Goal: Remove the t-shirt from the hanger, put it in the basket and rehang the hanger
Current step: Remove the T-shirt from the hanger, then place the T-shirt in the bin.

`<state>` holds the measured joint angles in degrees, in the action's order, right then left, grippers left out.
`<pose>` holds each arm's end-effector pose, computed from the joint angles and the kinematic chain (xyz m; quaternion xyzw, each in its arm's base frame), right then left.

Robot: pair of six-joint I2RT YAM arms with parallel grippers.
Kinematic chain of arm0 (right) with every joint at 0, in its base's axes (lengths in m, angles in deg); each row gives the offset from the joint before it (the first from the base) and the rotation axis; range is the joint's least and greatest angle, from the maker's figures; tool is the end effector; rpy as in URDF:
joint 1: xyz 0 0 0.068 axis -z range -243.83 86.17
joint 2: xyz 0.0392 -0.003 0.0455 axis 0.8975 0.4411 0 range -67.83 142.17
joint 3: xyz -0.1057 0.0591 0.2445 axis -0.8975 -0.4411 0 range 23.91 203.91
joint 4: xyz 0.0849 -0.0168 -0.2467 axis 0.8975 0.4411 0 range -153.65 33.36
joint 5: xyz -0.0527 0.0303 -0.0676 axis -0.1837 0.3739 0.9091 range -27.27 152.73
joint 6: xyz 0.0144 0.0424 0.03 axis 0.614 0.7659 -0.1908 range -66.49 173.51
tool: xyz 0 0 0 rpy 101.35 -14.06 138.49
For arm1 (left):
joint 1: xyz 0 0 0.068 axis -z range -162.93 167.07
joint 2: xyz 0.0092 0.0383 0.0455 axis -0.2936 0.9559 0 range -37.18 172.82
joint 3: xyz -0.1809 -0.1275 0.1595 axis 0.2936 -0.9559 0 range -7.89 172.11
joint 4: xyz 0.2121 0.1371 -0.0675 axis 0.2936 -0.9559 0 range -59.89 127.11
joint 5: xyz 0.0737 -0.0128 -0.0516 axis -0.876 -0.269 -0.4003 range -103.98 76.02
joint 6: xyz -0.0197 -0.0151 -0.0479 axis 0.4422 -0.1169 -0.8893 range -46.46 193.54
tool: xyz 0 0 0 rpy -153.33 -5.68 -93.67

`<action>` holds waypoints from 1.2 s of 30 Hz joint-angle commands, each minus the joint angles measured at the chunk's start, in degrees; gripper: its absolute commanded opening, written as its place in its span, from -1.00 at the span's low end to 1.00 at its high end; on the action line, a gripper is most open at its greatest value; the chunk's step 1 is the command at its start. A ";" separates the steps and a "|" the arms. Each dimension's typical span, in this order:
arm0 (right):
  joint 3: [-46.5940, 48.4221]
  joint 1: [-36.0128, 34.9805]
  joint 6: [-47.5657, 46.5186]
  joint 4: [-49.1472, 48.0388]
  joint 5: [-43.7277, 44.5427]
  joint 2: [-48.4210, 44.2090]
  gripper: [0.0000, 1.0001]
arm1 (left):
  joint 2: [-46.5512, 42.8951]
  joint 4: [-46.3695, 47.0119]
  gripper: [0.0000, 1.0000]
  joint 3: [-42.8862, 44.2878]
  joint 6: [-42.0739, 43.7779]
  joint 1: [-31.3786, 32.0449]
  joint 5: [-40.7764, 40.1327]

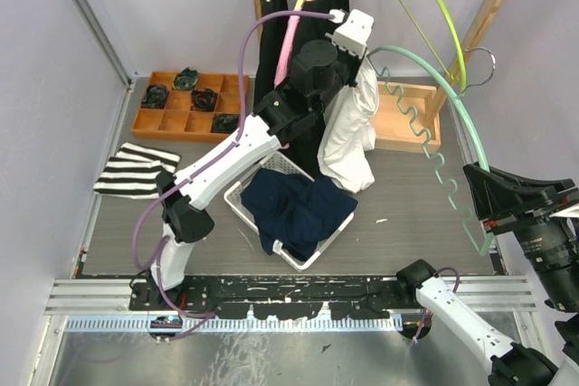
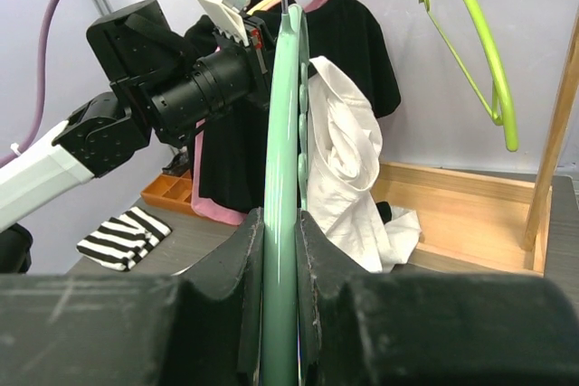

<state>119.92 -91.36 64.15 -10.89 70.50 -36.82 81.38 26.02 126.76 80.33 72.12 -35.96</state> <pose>-0.0424 -0.0276 0.5200 -0.0398 0.6272 0.2138 0.7479 0.2811 -0.3789 0.4802 0.2202 0.6412 -0.1783 0.7131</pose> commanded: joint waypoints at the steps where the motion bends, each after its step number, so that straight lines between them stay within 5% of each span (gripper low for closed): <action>1: 0.66 0.24 -0.86 -6.38 -0.19 -0.33 -0.99 | -2.52 1.98 -1.00 -1.73 -1.78 -0.38 1.09; 20: -5.18 0.31 -1.38 -16.66 9.53 6.77 -0.99 | -26.82 3.35 -1.00 -15.08 -8.81 0.70 18.72; 36: -9.90 0.32 -0.64 -18.91 9.04 6.70 -0.99 | -37.34 2.01 -1.00 -14.79 -8.78 0.68 19.76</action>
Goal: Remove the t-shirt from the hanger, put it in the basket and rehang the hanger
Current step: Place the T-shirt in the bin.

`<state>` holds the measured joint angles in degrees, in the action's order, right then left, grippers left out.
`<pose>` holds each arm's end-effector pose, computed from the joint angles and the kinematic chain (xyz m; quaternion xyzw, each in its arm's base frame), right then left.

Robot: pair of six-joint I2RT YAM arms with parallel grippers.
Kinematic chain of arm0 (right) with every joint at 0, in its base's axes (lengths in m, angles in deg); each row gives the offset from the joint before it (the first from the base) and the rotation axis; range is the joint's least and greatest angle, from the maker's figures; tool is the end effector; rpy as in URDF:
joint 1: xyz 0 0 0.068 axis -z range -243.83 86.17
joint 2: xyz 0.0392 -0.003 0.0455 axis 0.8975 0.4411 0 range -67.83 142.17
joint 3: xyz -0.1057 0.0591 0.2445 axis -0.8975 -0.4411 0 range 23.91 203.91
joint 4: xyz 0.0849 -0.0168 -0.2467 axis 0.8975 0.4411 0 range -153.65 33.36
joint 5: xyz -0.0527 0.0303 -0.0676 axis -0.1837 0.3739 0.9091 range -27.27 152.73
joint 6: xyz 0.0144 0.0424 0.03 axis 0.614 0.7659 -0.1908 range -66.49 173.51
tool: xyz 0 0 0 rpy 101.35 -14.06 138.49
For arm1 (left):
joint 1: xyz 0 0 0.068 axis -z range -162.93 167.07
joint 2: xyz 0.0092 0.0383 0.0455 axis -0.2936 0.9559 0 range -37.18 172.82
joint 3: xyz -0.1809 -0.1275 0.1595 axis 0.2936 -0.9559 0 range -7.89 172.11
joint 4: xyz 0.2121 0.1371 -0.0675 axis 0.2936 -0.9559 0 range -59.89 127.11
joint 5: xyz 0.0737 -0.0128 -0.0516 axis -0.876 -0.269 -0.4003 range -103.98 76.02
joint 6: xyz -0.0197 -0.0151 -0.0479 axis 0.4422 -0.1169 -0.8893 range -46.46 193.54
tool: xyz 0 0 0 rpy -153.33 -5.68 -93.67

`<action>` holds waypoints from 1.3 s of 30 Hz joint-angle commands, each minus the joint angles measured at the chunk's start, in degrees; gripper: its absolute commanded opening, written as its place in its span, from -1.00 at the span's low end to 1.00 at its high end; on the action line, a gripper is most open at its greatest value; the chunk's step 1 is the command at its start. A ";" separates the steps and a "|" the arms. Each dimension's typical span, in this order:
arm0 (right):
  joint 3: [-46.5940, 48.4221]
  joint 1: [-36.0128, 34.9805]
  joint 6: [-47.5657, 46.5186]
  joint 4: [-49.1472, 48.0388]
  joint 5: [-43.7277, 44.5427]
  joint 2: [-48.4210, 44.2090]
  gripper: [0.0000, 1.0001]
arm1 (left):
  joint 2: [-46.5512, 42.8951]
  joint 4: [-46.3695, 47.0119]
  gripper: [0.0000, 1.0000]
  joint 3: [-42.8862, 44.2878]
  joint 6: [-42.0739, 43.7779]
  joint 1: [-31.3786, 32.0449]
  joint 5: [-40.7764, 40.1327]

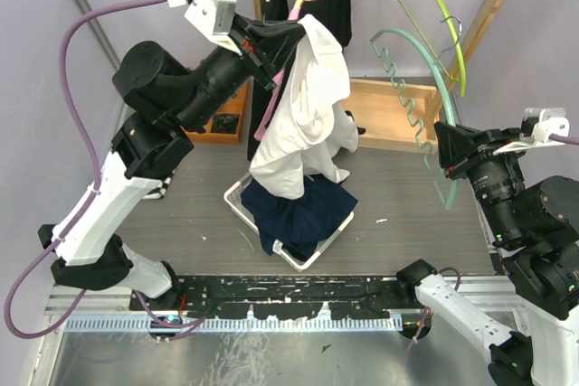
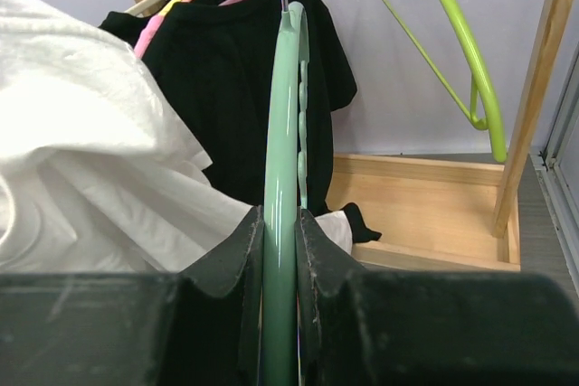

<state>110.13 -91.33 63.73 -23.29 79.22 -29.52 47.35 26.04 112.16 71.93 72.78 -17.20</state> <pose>0.0399 0.0093 0.5134 0.0087 0.6610 0.1512 0.7349 0.1477 -0.2129 0.6128 0.2251 0.4927 -0.3897 0.7448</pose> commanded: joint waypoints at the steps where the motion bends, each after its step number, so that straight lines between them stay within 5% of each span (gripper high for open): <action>1: -0.40 0.34 -0.25 -6.48 0.36 -0.60 -0.99 | -3.55 1.85 -1.00 0.40 -0.48 0.02 1.22; 27: -2.83 0.30 0.57 -7.30 -1.18 -0.86 -0.99 | -13.66 -3.78 -1.00 2.95 5.08 0.03 -4.93; 39: -5.30 0.35 0.88 -8.23 -1.81 -1.21 -0.99 | -15.32 -3.64 -1.00 -7.54 3.16 0.07 -6.38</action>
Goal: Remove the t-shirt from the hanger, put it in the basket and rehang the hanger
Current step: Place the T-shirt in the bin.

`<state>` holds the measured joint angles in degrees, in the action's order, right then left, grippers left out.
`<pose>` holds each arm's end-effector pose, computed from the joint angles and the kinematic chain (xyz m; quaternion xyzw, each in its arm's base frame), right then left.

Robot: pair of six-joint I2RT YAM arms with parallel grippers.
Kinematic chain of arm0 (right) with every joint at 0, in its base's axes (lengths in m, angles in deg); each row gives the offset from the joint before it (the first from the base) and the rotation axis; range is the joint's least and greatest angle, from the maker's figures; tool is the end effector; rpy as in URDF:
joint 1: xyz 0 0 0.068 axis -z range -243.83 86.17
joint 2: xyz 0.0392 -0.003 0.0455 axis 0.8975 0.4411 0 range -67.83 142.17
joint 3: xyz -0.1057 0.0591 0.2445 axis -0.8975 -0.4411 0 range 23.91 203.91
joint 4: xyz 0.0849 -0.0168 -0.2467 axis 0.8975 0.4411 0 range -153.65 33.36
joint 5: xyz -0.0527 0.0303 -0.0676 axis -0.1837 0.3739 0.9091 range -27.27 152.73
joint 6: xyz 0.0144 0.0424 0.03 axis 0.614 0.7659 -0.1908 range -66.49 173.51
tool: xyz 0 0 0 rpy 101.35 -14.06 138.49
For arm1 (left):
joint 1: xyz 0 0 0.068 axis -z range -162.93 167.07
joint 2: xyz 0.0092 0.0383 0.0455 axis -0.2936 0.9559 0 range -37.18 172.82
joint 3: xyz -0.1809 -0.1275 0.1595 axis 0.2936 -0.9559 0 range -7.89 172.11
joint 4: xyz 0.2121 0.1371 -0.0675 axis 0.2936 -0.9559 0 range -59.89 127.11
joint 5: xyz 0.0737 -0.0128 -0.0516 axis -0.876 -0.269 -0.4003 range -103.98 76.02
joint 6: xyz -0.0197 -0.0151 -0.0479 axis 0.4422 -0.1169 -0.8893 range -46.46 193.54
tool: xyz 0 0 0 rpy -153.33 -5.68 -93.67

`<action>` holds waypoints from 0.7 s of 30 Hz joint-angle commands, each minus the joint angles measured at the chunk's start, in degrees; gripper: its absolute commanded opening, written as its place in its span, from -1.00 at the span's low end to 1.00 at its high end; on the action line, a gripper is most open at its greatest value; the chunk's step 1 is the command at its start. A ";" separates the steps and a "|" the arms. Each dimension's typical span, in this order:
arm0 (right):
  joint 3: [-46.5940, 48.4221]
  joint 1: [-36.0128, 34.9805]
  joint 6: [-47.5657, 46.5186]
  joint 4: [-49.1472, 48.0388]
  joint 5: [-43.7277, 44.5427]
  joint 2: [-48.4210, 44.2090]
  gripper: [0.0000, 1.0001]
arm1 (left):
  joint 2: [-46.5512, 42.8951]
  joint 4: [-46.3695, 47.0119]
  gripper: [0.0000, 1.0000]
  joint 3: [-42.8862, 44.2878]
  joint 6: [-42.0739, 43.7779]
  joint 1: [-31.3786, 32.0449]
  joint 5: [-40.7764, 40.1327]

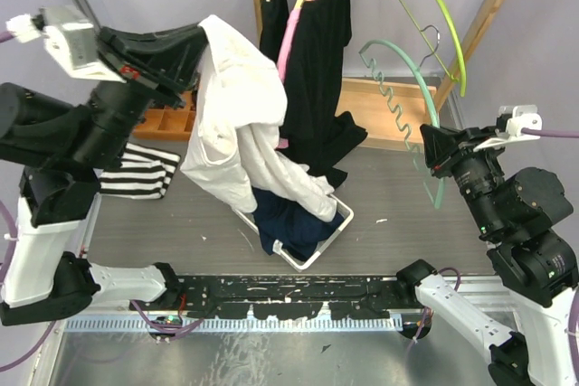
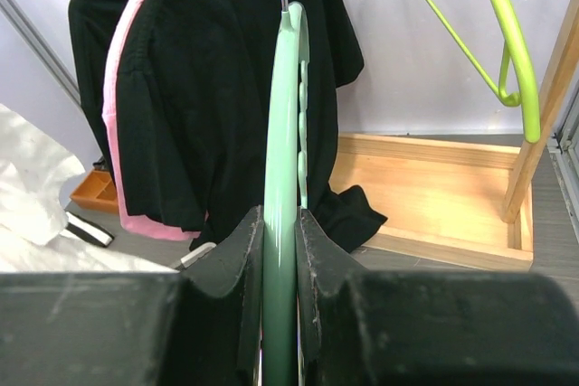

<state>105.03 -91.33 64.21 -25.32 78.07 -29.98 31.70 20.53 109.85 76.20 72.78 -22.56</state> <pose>0.0547 0.0177 0.4964 -0.0005 0.6771 0.1537 0.7197 0.0795 -0.1071 0.6420 0.1776 0.4522 -0.3577 0.7975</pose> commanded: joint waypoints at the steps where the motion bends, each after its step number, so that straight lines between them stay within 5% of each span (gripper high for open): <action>1: -0.34 0.35 0.40 -6.24 -0.65 -0.76 -0.99 | 0.15 2.65 -1.00 -7.32 -1.77 0.03 -1.13; 6: -0.62 0.32 0.29 -6.24 -0.83 -0.65 -0.99 | -0.72 7.31 -1.00 -17.09 -4.81 0.02 -0.48; 21: -2.73 0.34 -0.09 -7.19 -0.17 -0.84 -0.99 | 7.48 15.04 -1.00 -24.98 -11.33 1.38 3.59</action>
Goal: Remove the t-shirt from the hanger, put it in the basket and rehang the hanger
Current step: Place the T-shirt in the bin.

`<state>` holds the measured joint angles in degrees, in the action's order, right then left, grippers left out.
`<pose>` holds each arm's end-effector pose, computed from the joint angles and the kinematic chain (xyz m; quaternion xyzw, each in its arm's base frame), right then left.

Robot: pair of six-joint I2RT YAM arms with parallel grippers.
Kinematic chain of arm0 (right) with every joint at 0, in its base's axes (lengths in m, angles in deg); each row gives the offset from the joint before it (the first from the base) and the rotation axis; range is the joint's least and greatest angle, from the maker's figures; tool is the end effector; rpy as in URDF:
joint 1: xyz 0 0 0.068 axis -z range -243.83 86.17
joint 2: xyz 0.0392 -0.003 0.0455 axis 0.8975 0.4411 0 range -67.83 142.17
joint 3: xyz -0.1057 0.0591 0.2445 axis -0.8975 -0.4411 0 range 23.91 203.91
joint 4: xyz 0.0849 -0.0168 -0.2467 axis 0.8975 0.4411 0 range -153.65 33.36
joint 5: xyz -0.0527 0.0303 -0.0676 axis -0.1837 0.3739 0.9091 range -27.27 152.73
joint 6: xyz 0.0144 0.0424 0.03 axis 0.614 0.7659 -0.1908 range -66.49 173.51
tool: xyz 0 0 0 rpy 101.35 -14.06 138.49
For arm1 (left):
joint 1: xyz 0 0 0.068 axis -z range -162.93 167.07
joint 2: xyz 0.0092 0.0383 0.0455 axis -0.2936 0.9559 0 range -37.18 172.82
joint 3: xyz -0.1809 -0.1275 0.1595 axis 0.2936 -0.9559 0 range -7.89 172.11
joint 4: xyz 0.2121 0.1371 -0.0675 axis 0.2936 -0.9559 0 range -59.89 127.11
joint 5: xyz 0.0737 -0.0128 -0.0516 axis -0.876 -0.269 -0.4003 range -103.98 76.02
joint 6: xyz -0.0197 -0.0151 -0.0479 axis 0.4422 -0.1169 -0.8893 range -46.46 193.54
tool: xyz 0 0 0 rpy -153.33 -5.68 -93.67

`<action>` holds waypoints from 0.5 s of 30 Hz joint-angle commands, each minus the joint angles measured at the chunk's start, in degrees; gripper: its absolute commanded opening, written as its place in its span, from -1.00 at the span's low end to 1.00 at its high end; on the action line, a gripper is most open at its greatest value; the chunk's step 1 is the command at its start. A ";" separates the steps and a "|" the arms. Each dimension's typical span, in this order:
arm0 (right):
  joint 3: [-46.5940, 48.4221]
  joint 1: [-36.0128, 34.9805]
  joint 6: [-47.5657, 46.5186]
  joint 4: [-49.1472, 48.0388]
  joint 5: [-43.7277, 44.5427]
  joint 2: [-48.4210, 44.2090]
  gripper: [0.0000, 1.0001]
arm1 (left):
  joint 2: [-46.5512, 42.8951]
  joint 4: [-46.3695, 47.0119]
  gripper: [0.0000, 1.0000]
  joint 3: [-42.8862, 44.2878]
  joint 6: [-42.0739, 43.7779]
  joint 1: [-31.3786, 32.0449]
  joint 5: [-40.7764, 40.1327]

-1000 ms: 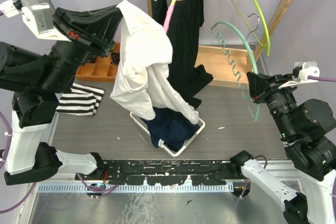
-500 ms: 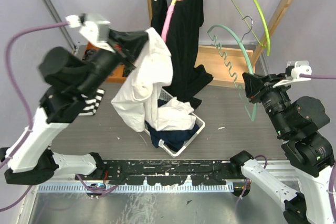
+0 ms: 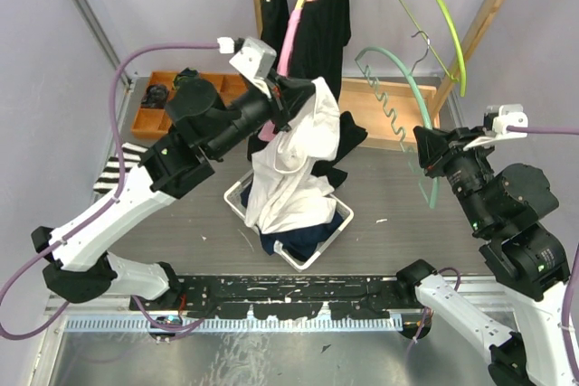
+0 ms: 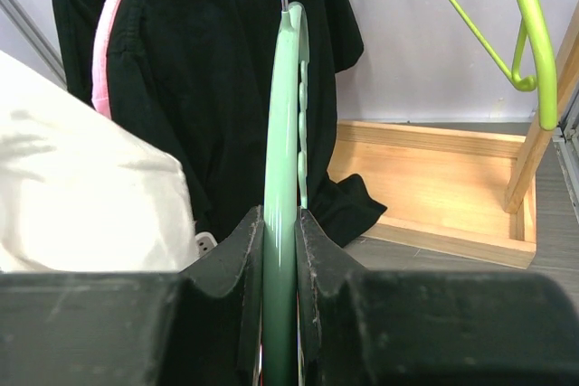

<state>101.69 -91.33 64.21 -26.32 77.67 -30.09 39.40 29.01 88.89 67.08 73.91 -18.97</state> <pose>0.0650 0.0234 0.4837 -0.0069 0.6907 0.1500 0.7074 0.1530 -0.2285 0.5341 0.2367 0.5828 -0.3844 0.6757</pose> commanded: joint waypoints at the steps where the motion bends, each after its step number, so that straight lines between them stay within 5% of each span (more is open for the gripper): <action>1: 0.52 0.30 -0.14 -6.26 0.26 -0.73 -0.98 | -0.63 7.13 -1.00 -5.57 -2.45 0.28 -0.40; 15: -0.92 0.35 -0.25 -7.09 -0.66 0.34 -0.99 | -19.35 -1.04 -1.00 -26.65 -6.19 0.33 -6.47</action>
<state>100.97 -91.33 64.19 -26.81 77.65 -30.09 26.70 29.30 65.28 63.15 74.09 -22.91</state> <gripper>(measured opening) 0.211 0.008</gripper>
